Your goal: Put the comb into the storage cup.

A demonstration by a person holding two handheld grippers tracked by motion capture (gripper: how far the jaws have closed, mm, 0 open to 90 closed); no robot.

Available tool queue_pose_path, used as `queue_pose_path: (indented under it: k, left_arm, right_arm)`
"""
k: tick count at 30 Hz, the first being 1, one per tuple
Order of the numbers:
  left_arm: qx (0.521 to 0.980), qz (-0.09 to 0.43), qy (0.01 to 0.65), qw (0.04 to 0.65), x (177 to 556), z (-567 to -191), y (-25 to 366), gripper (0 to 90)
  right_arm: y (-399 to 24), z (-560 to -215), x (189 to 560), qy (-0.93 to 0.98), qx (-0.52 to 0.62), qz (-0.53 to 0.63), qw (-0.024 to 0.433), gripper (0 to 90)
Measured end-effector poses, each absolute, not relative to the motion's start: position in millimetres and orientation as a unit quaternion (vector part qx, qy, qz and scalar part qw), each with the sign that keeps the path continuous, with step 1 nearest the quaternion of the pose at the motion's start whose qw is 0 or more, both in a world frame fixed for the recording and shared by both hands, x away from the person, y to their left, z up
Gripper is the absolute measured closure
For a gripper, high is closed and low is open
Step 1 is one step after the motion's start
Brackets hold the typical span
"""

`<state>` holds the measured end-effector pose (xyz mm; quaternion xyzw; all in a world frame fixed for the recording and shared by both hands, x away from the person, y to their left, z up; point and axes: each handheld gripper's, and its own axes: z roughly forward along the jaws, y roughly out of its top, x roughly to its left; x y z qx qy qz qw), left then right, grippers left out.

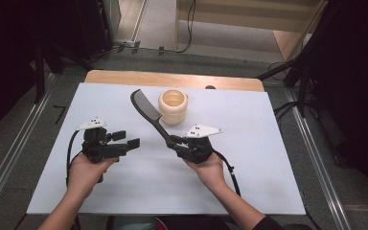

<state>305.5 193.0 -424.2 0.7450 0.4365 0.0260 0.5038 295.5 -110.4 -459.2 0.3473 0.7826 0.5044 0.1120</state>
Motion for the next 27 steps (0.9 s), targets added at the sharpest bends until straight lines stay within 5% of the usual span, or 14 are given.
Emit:
queue_pose_path:
  k: [27]
  left_arm:
    - [0.719,0.036,0.465,0.514,326,-418,168,25.4]
  right_arm:
    - [-87,-461,304,0.763,0.354,0.523,0.136,70.4]
